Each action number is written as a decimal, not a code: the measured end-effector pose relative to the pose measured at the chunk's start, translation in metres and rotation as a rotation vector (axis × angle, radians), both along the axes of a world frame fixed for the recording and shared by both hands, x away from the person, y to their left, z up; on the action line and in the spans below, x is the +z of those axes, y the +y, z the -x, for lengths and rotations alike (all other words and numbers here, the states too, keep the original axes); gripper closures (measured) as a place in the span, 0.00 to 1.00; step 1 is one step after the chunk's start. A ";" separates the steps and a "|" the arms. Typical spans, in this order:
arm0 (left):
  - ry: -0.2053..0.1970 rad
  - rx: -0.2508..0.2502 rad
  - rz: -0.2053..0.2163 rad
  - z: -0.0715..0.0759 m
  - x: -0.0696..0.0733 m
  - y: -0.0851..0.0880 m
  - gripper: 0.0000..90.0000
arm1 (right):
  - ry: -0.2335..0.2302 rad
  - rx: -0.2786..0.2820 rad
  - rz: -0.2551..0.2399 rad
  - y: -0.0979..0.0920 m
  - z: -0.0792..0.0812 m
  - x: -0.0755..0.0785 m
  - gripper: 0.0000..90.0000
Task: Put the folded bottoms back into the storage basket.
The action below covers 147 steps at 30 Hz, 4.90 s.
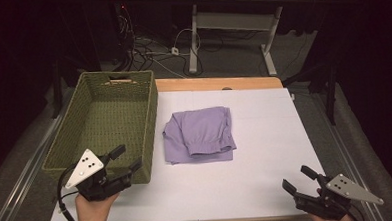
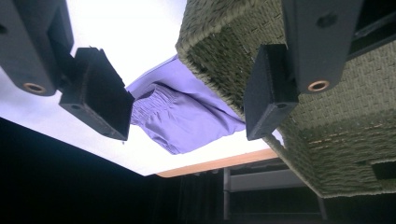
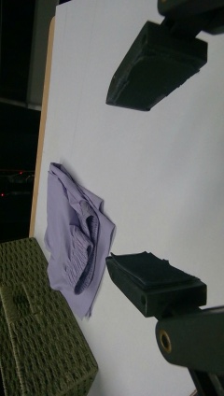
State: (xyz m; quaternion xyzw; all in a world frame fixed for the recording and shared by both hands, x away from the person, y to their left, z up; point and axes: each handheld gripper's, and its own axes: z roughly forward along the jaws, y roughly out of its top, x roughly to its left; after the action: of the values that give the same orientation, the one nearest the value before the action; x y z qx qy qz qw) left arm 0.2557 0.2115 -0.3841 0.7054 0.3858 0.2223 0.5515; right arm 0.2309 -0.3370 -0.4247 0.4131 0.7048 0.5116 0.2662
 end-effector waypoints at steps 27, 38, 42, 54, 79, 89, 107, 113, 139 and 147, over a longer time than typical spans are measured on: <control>0.007 -0.035 -0.015 -0.017 0.011 -0.023 0.30 | 0.006 0.011 0.003 0.001 -0.002 0.000 0.22; 0.009 -0.058 -0.032 -0.025 0.020 -0.042 0.30 | 0.006 0.013 0.002 0.001 -0.002 0.000 0.22; 0.011 -0.078 -0.036 -0.029 0.022 -0.051 0.30 | 0.006 0.013 0.002 0.001 -0.002 0.000 0.22; 0.043 -0.125 -0.040 -0.044 0.024 -0.075 0.28 | 0.003 0.020 0.009 0.002 -0.001 0.000 0.22; 0.114 -0.134 -0.064 -0.075 0.024 -0.109 0.25 | 0.015 0.025 -0.002 0.002 -0.002 -0.001 0.22; 0.156 -0.135 -0.104 -0.089 0.021 -0.124 0.24 | 0.015 0.025 -0.001 0.002 -0.003 -0.001 0.22; 0.240 -0.089 -0.185 -0.120 0.011 -0.146 0.21 | 0.017 0.017 0.013 0.003 -0.004 -0.001 0.22; 0.277 -0.066 -0.213 -0.134 0.007 -0.151 0.21 | 0.017 0.018 0.012 0.002 -0.004 -0.001 0.22; 0.493 0.000 -0.301 -0.202 -0.007 -0.152 0.21 | 0.009 0.036 0.028 0.006 -0.004 -0.001 0.22; 0.530 0.050 -0.328 -0.217 -0.016 -0.151 0.21 | 0.010 0.037 0.025 0.006 -0.004 -0.001 0.22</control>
State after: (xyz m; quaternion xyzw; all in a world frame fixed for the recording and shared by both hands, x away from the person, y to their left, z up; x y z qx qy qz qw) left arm 0.4723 0.0604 -0.4002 0.8086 0.4924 0.1037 0.3048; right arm 0.2347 -0.3310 -0.4260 0.3991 0.7199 0.5054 0.2586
